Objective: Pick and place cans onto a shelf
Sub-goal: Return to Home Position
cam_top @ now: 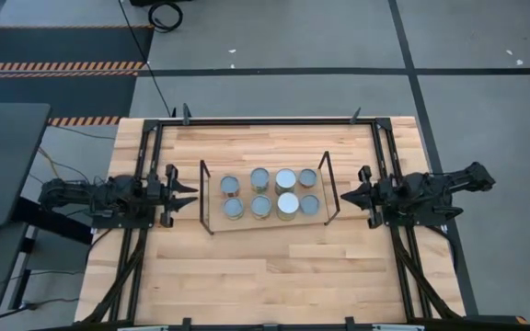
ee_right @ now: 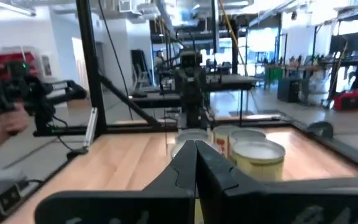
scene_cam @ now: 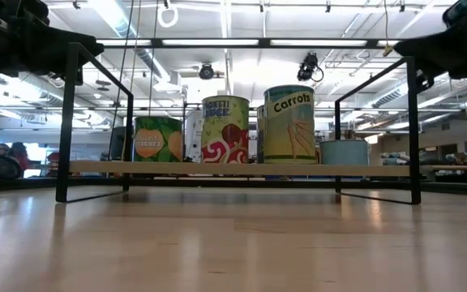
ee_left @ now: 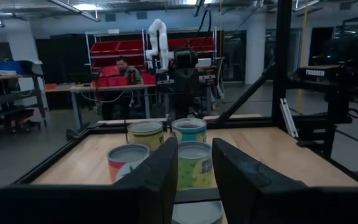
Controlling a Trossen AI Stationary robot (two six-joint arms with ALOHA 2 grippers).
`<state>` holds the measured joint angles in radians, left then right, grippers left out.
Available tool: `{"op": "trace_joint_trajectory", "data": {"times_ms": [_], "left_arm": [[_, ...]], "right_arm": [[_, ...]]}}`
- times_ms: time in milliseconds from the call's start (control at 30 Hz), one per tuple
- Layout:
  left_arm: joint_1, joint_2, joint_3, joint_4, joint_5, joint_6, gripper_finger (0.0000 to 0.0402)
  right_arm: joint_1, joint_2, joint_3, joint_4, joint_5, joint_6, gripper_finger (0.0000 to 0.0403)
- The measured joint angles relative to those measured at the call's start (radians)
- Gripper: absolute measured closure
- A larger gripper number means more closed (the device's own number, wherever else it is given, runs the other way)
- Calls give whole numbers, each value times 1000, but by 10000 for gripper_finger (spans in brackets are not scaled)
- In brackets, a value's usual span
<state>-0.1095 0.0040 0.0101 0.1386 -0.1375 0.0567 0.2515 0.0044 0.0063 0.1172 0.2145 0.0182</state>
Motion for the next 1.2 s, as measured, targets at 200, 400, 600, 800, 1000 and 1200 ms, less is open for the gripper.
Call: {"op": "trace_joint_trajectory", "data": {"times_ms": [200,400,600,800,1000,1200], "left_arm": [[0,0,0,9,0,7,297],[1,1,0,6,0,7,297],[1,2,0,5,0,7,296],[1,2,0,5,0,7,296],[1,2,0,6,0,7,296],[1,2,0,6,0,7,296]], "right_arm": [[-41,19,0,-76,-55,86,399],[-86,21,0,-72,-26,57,394],[-98,21,0,-68,-18,58,380],[-98,21,0,-68,-18,58,377],[-98,21,0,-67,-18,58,377],[-98,21,0,-67,-18,58,378]]}}
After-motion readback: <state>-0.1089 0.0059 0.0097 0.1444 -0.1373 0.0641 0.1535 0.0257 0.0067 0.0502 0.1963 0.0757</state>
